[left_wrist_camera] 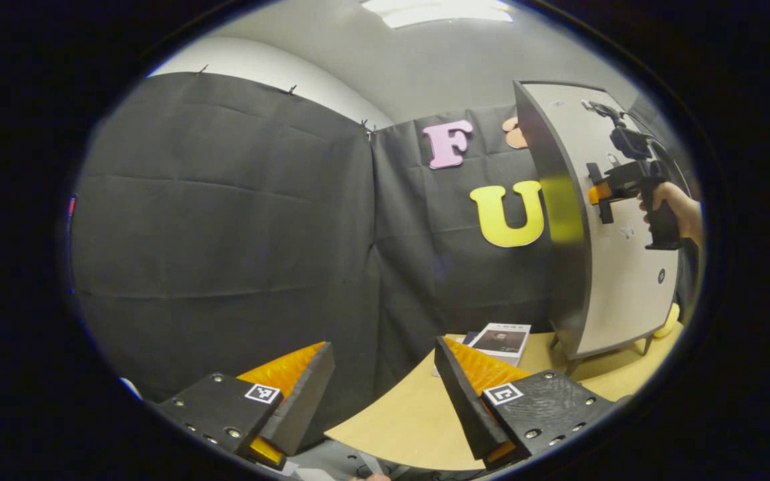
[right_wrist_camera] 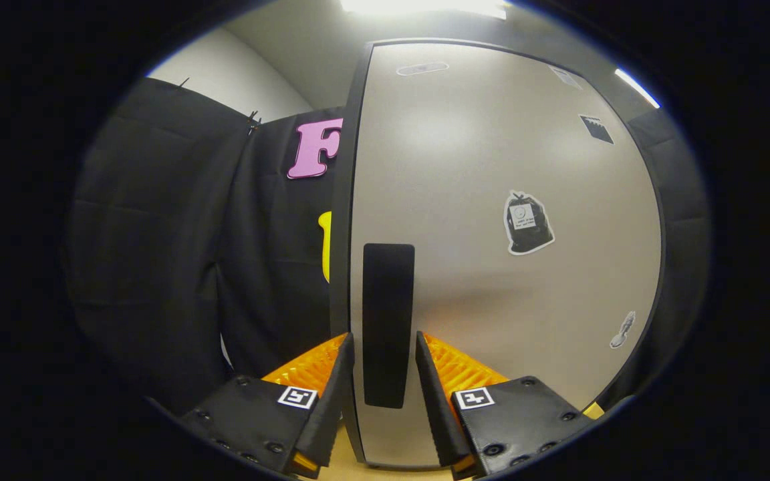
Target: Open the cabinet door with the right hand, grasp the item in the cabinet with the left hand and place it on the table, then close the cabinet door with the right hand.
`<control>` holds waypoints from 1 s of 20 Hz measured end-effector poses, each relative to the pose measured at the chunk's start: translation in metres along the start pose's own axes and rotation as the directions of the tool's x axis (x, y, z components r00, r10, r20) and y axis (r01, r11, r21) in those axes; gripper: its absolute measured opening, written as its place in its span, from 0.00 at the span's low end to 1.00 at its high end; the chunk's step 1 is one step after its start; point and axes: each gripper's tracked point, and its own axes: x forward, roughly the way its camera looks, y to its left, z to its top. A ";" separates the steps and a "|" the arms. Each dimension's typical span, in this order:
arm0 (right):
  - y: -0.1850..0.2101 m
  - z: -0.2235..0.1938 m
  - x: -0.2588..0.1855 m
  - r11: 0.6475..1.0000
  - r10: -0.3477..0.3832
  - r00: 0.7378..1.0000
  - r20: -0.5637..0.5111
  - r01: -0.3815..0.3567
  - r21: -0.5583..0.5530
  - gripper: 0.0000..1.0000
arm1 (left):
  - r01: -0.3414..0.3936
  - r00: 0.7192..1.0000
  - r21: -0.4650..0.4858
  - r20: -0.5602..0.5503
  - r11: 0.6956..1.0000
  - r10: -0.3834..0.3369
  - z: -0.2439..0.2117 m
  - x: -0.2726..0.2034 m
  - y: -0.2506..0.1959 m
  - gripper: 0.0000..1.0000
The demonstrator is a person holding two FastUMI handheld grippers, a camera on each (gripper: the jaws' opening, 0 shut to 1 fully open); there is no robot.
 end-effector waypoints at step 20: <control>0.009 -0.002 -0.051 0.965 0.260 0.960 -0.101 -0.256 0.051 0.12 | 0.151 0.988 -0.022 0.047 0.988 -0.150 0.033 0.000 -0.087 0.94</control>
